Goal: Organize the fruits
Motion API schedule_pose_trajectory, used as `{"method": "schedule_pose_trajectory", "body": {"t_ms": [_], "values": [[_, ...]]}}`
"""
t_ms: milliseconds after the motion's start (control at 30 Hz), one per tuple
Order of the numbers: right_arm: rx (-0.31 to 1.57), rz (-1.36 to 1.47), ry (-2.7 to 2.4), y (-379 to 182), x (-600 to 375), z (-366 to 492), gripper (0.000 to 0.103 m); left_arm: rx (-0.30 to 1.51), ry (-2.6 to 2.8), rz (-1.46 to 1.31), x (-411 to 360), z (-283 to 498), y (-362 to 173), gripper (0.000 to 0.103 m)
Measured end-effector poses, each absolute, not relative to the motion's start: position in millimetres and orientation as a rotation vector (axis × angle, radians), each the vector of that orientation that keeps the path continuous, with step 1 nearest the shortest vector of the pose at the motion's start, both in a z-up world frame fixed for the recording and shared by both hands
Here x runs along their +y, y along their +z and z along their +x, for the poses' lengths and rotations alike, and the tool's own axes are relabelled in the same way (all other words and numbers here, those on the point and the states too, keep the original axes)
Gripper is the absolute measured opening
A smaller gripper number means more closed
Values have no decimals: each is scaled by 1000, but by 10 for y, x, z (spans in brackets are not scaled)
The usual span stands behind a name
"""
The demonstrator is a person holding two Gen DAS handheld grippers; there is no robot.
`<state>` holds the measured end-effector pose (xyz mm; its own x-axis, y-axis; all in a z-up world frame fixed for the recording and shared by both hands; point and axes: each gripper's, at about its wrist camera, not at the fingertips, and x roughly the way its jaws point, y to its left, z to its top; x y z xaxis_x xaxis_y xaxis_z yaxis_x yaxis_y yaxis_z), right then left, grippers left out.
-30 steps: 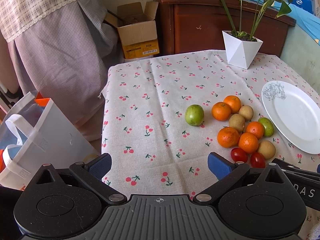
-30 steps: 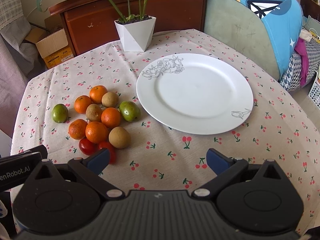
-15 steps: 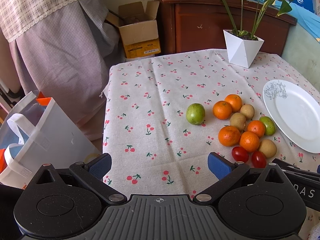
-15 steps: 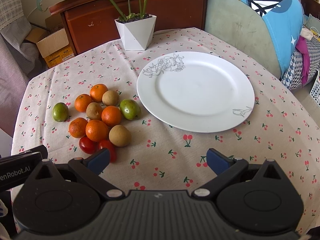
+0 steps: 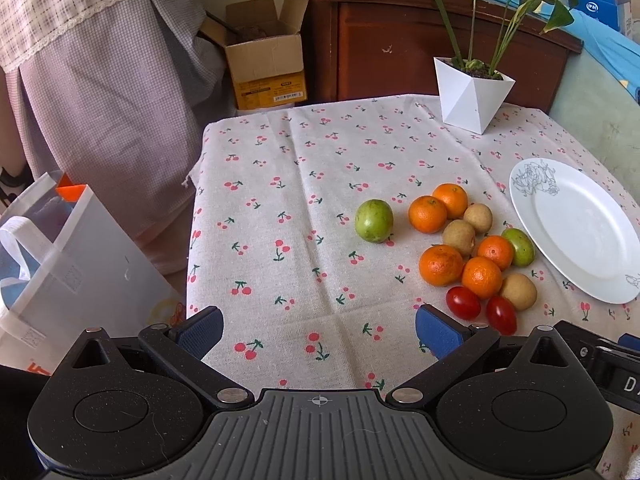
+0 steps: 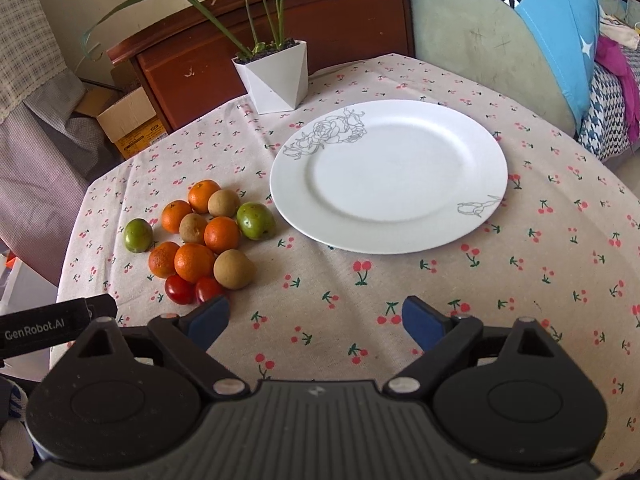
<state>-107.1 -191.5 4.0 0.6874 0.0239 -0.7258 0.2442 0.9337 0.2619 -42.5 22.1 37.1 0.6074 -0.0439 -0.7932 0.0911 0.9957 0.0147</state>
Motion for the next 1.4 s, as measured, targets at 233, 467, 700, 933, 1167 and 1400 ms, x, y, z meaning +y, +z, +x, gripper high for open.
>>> {"method": "schedule_pose_trajectory", "body": {"t_ms": [233, 467, 700, 933, 1167, 1400], "values": [[771, 387, -26, -11, -1868, -1092, 69, 903, -76, 26, 262, -421, 355, 101], [748, 349, 67, -89, -1632, -1008, 54, 879, -63, -2, 324, -402, 358, 96], [720, 323, 83, -116, -1528, -932, 44, 866, -72, -5, 355, -403, 340, 91], [692, 280, 88, -139, -1440, -904, 23, 869, -84, -4, 341, -406, 303, 81], [700, 243, 117, -119, -1410, -952, 19, 861, -139, 1, 261, -447, 283, 81], [715, 268, 67, -93, -1634, -1106, 19, 852, -221, 2, 98, -500, 261, 75]]}}
